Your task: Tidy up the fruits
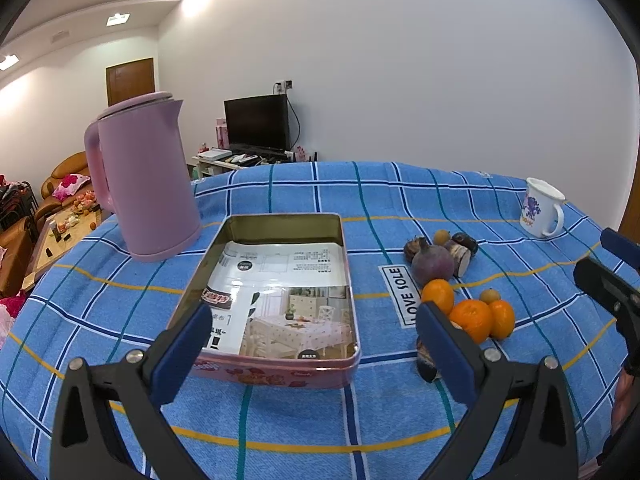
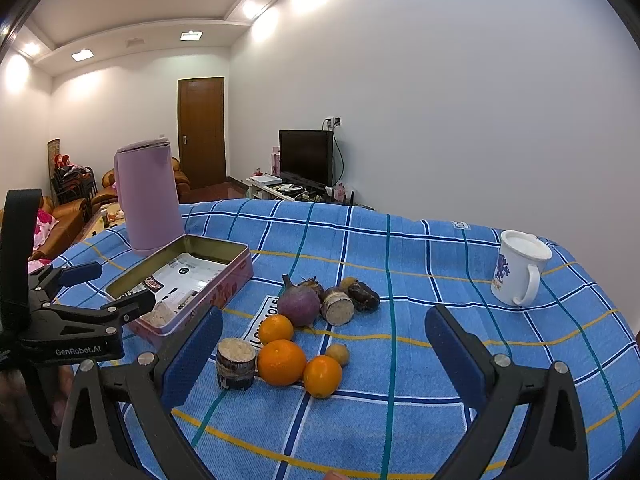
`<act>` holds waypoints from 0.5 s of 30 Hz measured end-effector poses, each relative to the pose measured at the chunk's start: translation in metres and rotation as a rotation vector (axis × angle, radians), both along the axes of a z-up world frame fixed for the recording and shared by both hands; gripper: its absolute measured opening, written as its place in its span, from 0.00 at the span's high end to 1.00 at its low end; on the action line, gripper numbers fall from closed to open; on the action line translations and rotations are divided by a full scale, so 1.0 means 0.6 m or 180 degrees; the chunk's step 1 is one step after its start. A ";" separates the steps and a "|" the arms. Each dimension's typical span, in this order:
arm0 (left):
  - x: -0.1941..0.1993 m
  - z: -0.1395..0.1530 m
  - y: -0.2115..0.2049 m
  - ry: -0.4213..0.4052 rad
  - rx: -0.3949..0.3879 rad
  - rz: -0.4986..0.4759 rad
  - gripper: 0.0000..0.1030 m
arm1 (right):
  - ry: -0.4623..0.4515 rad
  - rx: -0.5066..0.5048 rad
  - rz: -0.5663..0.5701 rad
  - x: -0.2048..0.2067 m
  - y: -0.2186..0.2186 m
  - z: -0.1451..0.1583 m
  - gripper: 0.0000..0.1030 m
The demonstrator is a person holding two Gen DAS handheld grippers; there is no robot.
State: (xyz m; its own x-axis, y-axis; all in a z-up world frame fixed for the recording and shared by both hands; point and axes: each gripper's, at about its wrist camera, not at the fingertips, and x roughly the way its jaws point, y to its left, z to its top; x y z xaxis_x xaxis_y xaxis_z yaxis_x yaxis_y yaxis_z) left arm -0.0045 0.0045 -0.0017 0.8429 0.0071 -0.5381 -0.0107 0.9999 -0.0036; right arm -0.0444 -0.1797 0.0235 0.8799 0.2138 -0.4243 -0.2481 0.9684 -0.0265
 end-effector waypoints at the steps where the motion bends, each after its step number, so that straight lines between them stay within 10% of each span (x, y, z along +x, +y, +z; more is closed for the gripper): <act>1: 0.000 0.000 0.000 -0.0002 -0.0003 -0.0003 0.00 | 0.0007 0.0002 -0.0001 0.001 0.000 0.000 0.01; 15: 0.001 -0.003 -0.001 -0.0002 -0.0010 -0.0014 0.00 | 0.0015 -0.0011 -0.0004 0.002 0.000 -0.001 0.01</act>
State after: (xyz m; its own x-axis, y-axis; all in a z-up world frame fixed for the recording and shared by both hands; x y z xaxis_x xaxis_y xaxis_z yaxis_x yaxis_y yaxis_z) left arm -0.0040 0.0041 -0.0037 0.8432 0.0016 -0.5376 -0.0063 1.0000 -0.0069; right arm -0.0431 -0.1795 0.0229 0.8782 0.2111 -0.4292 -0.2469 0.9686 -0.0288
